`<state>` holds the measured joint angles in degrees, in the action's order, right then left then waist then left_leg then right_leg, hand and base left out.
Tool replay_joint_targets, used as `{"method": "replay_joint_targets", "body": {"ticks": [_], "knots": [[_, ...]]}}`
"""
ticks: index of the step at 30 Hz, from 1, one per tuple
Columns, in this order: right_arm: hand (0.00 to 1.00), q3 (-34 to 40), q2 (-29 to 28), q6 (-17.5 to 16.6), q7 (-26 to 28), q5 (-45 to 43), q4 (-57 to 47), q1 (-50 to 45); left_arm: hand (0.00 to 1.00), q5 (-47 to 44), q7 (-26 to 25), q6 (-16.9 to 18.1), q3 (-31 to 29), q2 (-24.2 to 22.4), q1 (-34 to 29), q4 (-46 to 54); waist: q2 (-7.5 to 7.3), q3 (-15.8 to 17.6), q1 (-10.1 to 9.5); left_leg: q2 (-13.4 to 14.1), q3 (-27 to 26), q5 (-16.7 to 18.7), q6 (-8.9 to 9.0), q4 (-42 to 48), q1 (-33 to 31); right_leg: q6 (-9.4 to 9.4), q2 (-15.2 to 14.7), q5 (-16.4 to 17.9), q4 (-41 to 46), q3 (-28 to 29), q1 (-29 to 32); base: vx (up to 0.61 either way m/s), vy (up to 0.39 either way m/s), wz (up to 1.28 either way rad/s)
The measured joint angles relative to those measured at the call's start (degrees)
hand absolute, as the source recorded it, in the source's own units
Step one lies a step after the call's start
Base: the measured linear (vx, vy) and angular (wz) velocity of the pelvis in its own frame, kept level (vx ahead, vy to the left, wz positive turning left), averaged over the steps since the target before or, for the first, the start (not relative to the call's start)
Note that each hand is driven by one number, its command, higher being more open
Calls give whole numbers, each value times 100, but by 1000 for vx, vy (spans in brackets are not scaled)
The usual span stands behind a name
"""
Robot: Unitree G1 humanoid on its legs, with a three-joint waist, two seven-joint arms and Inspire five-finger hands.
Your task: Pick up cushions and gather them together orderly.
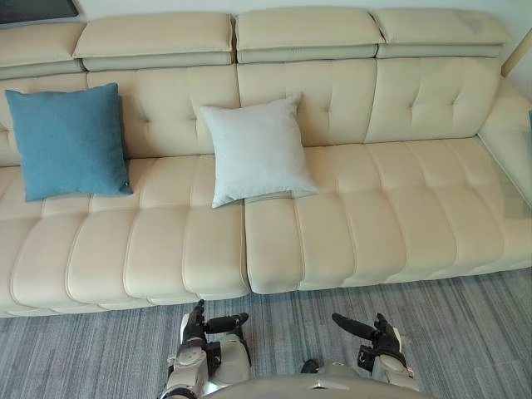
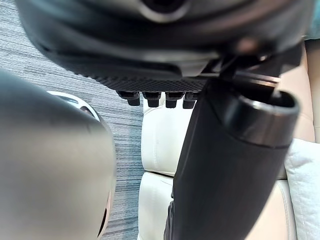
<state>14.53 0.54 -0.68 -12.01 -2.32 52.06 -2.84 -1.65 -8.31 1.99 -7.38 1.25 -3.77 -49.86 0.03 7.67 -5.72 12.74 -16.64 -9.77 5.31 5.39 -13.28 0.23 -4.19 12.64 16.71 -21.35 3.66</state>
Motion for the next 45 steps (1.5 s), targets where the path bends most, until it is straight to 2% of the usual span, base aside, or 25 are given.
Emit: {"method": "replay_joint_targets", "body": {"ticks": [1, 4, 5, 6, 8, 9, 10, 11, 15, 19, 21, 24, 26, 27, 28, 30, 34, 35, 37, 38, 39, 40, 41, 44, 45], "knots": [[100, -2, -18, 0, -7, 0, -2, 2, 100, 3, -4, -1, -3, 7, 6, 13, -12, 12, 1, 7, 7, 124, -57, 199, -75, -1, -37, -22, 9, -37, 23, -67, 67, 30], [100, 2, -57, -2, -75, -2, -21, -24, 100, 5, -12, -1, -15, 80, 11, 42, -136, 85, 14, -45, 109, 1136, -191, 1383, -125, 43, -318, -59, 233, -37, 59, -7, 128, 3], [100, 3, -62, -2, -75, -2, -22, -26, 100, 4, -12, -1, -24, 80, 8, 42, -140, 88, 13, -45, 196, 1290, -195, 1572, -136, 69, -349, -73, 254, -14, 65, -10, 240, -33], [100, 5, -81, -6, -73, -2, -33, -29, 100, 5, -10, -3, -56, 76, -4, 42, -132, 88, 14, -37, 412, 1682, -167, 2074, -133, 184, -401, -136, 270, 140, 71, -13, 201, -38], [100, 21, -92, -13, -71, -6, -57, -23, 100, 5, -6, -4, -61, 23, -43, 38, -69, 96, 17, -120, 544, 1882, -120, 2055, -77, 374, -390, -193, 237, 326, 76, -58, 241, -38], [100, 17, -144, -11, -59, -8, -57, -26, 100, 4, -3, -5, -52, 64, -36, 30, -81, 102, 46, -165, 490, 1888, -121, 2004, -71, 409, -435, -219, 190, 369, 85, -88, 314, -29], [100, 21, -303, -9, -14, -9, -47, -83, 100, 5, -5, -7, -44, 151, -41, 26, -261, -1, 95, -370, 308, 1808, -201, 1665, 31, 547, -585, -353, 1, 467, 132, -54, 287, -22], [100, 23, -351, -8, 21, -9, -21, -135, 100, 5, -12, -8, -37, 174, -77, 9, -306, -42, 130, -502, 235, 1787, -235, 1464, 120, 588, -668, -430, -172, 523, 95, -32, 268, -24], [100, 239, -335, 6, 56, -40, 187, -186, 100, 2, -12, -18, 12, 208, -116, -223, -295, -142, 261, -863, 115, 1785, -235, 986, 400, 594, -725, -875, -851, 963, -95, 11, 131, -19], [100, 245, -276, 2, 62, -76, 290, -130, 100, 21, -8, -16, 20, 230, -43, -434, -220, -161, 284, -837, -164, 1759, -328, 981, 553, 599, -594, -1051, -1167, 1383, -109, 86, 33, -61], [100, 273, -279, 2, 69, -190, 311, -124, 100, 82, -3, -26, 20, 276, 3, -572, -244, -149, 322, -756, -316, 1746, -364, 992, 644, 541, -502, -1168, -1352, 1564, -166, 153, -19, -63], [100, 330, -241, -9, 66, -232, 505, 125, 100, 223, 0, -26, 42, 286, 57, -575, -225, -111, 327, -462, -529, 1837, -281, 1089, 729, 281, -214, -1465, -1440, 1860, 10, 95, -89, -108], [100, 262, -201, -9, 65, -231, 525, 336, 100, 225, -5, -26, 44, 286, 120, -575, -106, -38, 330, -149, -915, 1895, -232, 1041, 834, -3, 61, -1806, -1432, 1034, 245, 19, -140, -147], [100, 209, -173, -8, 58, -229, 528, 434, 100, 227, -8, -31, 56, 281, 148, -574, -56, -2, 334, -6, -1150, 1894, -232, 999, 895, -263, 66, -1771, -1391, 185, 332, -13, -204, -119], [100, 216, -138, -8, 43, -229, 527, 479, 100, 228, -13, -51, 190, 287, 201, -575, -66, 40, 342, -26, -1427, 1895, -229, 960, 1011, -571, -80, -1391, -1134, -972, 389, 15, -220, -118], [100, 225, 53, -6, -2, -228, 536, 457, 100, 230, -9, -76, 442, 281, 294, -548, 62, 125, 434, -65, -1639, 1926, -150, 932, 1279, -494, -197, -1175, -740, -1513, 366, 54, -101, -82], [100, 217, 126, 5, -2, -229, 646, 416, 100, 227, -29, -4, 493, 327, 316, -545, 178, 137, 438, 268, -1720, 2020, 10, 1415, 1401, -375, 90, -973, -808, -953, 363, 49, -119, -88], [100, 205, 100, 7, -3, -230, 680, 267, 100, 227, -46, -7, 494, 371, 285, -546, 139, 160, 456, 607, -1611, 2033, -26, 2265, 1201, -377, 205, -871, -826, -882, 256, 54, -254, -55], [100, 204, 119, 22, -26, -230, 748, 124, 100, 223, -44, -8, 483, 348, 226, -539, 161, 211, 454, 1007, -1310, 1875, -401, 3253, 943, -451, 402, -812, -903, -807, 49, 101, -309, -53], [100, 217, 129, 44, -101, -330, 728, 99, 100, 231, -66, 15, 481, 337, 147, -499, 196, 242, 457, 1272, -937, 1614, -796, 4083, 662, -512, 585, -773, -966, -622, -122, 165, -274, -76], [100, 197, 157, 37, -131, -326, 726, 102, 100, 221, -63, 43, 442, 352, 55, -377, 197, 301, 439, 1276, -495, 1691, -722, 4690, 405, -593, 711, -739, -975, -395, -243, 163, -165, -82], [100, 197, 180, 38, -137, -326, 726, 109, 100, 218, -65, 44, 414, 348, 47, -375, 195, 305, 428, 1172, -318, 1825, -635, 4863, 294, -628, 730, -724, -975, -296, -265, 174, -116, -89], [100, 199, 207, 39, -161, -325, 726, 145, 100, 156, -58, 45, 371, 331, 47, -306, 164, 324, 390, 724, 116, 2164, -425, 5023, -10, -677, 731, -703, -977, -48, -283, 136, -78, -71], [100, 211, 224, 48, -187, -312, 760, 198, 100, 132, -76, 46, 372, 264, 56, -113, 124, 373, 275, 102, 413, 2493, -322, 4367, -337, -679, 793, -707, -1046, 422, -339, 160, -52, -91], [100, 216, 168, 56, -197, -225, 752, 210, 100, 121, -80, 42, 364, 224, 83, -88, 138, 440, 261, -290, 672, 2516, -322, 3677, -429, -633, 829, -712, -1121, 646, -507, 186, -9, -81]]}}
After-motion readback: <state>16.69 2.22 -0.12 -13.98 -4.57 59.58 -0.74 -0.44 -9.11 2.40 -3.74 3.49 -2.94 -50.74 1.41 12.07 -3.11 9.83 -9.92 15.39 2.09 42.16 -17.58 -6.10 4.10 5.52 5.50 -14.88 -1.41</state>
